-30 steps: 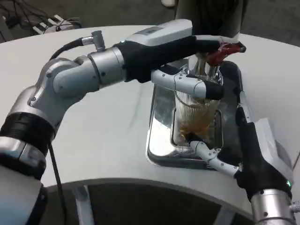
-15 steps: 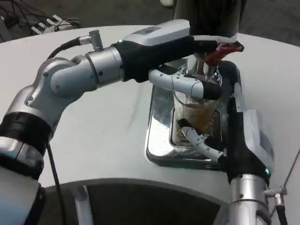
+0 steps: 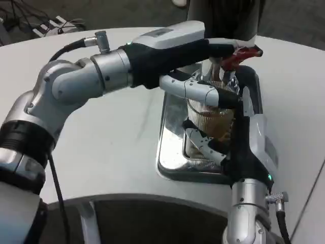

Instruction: Grasp the cup under the faucet to collect the drink, then remove the cup.

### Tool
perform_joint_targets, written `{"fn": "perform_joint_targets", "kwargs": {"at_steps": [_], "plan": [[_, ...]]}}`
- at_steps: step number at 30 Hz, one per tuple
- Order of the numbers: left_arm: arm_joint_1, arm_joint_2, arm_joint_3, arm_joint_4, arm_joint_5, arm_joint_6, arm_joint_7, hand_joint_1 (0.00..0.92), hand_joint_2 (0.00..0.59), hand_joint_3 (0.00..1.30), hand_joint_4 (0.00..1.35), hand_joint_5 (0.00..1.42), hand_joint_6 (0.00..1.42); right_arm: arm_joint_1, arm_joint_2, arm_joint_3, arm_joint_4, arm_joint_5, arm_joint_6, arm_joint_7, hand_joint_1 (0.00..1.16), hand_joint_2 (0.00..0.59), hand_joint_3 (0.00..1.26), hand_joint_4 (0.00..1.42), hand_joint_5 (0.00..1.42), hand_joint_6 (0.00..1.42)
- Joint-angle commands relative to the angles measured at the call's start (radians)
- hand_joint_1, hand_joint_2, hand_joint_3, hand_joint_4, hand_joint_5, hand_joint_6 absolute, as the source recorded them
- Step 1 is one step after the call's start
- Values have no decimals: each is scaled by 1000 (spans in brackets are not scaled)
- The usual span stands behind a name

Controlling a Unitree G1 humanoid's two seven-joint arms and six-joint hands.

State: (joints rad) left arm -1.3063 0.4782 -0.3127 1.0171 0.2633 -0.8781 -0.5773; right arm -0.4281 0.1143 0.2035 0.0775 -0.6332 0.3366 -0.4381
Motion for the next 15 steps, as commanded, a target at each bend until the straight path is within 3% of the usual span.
{"fn": "perform_joint_targets", "kwargs": {"at_steps": [1, 15], "plan": [[28, 12, -23, -6, 35, 1, -50, 0, 0, 169, 91, 179, 181, -44, 31, -3, 30, 25, -12, -33, 625, 221, 0, 34, 109, 197], [22, 32, -21, -22, 45, 7, -48, 0, 0, 166, 91, 179, 176, -133, 46, 5, 145, 95, -26, -113, 635, 215, 0, 57, 128, 219]]}}
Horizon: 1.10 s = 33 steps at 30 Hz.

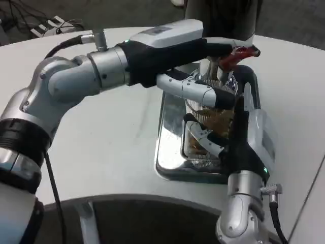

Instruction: Grasp the cup under the faucet to collect the drink, then remove the cup.

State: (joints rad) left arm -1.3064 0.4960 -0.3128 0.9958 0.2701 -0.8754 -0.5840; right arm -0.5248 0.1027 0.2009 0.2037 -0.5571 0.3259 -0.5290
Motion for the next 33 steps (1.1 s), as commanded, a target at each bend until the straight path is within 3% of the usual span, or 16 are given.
{"fn": "perform_joint_targets", "kwargs": {"at_steps": [1, 23, 33], "plan": [[22, 15, -21, -2, 37, 5, -42, 0, 0, 165, 91, 179, 176, -39, 61, 10, 24, 23, -18, -24, 637, 213, 0, 62, 139, 223], [28, 38, -21, -7, 46, 10, -42, 0, 0, 159, 91, 179, 161, -115, 93, 42, 167, 103, -67, -75, 630, 220, 1, 104, 184, 262], [32, 38, -17, -2, 37, 12, -47, 0, 0, 157, 91, 179, 160, -151, 116, 48, 246, 106, -83, -177, 650, 249, 178, 210, 267, 299]]}}
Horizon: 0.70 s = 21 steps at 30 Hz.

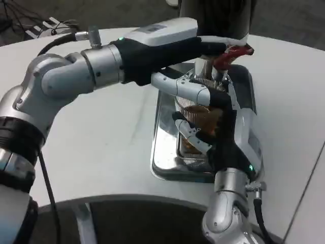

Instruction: Grasp the cup under the faucet to collect the drink, then remove the cup.

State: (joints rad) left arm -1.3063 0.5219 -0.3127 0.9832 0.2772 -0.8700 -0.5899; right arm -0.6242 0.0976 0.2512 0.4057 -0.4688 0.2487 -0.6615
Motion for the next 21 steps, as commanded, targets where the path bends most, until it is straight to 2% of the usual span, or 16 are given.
{"fn": "perform_joint_targets", "kwargs": {"at_steps": [1, 9, 15, 16, 18, 21], "plan": [[32, 13, -17, 11, 30, 7, -41, 0, 0, 144, 91, 181, 167, -55, 123, -2, 52, 20, -11, -54, 656, 251, 193, 224, 273, 312], [32, 13, -18, 11, 29, 7, -41, 0, 0, 137, 124, 227, 187, -81, 145, -6, 114, 55, -57, -120, 724, 271, 330, 421, 466, 401], [32, 13, -18, 11, 29, 7, -41, 0, 0, 147, 150, 269, 243, -72, 143, -7, 117, 74, -64, -130, 725, 288, 417, 514, 545, 432], [75, 16, 62, 6, -62, 3, -4, 0, 0, 147, 150, 270, 246, -70, 142, -6, 115, 75, -63, -129, 725, 288, 427, 522, 551, 435], [128, 22, 164, -5, -168, 2, 42, 0, 0, 147, 158, 285, 271, -66, 140, -4, 112, 76, -61, -129, 724, 288, 430, 523, 553, 436], [151, 16, 206, -25, -196, 12, 36, 0, 3, 162, 190, 312, 309, -57, 140, -1, 106, 77, -57, -127, 720, 286, 432, 534, 556, 443]]}}
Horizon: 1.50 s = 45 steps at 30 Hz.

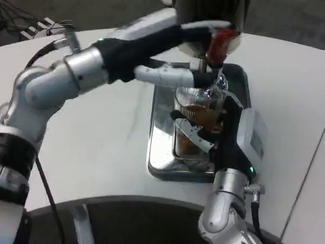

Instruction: Grasp the cup under the faucet to collect the drink, then remove the cup.

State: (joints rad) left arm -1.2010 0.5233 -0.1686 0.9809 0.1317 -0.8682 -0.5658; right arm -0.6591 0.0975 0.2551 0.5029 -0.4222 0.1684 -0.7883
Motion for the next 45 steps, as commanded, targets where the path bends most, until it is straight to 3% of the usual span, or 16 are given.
{"fn": "perform_joint_targets", "kwargs": {"at_steps": [1, 13, 25, 45], "plan": [[50, 13, 72, -29, -54, 15, 14, 0, 2, 171, 193, 321, 312, -20, 140, -4, 7, 30, 25, -1, 720, 286, 432, 536, 557, 444], [83, 0, 151, -78, -114, 40, 5, 0, 2, 203, 252, 383, 370, -11, 135, -3, -7, 39, 24, -10, 721, 288, 464, 559, 592, 447], [123, 5, 178, -101, -159, 69, -38, 0, 1, 225, 276, 397, 381, 24, 131, -18, -46, 60, -7, -48, 746, 261, 587, 695, 759, 538], [106, -17, 197, -52, -168, 85, -48, 0, 0, 228, 289, 420, 399, 163, 73, 5, -244, 33, 31, -12, 759, 234, 684, 799, 894, 636]]}}
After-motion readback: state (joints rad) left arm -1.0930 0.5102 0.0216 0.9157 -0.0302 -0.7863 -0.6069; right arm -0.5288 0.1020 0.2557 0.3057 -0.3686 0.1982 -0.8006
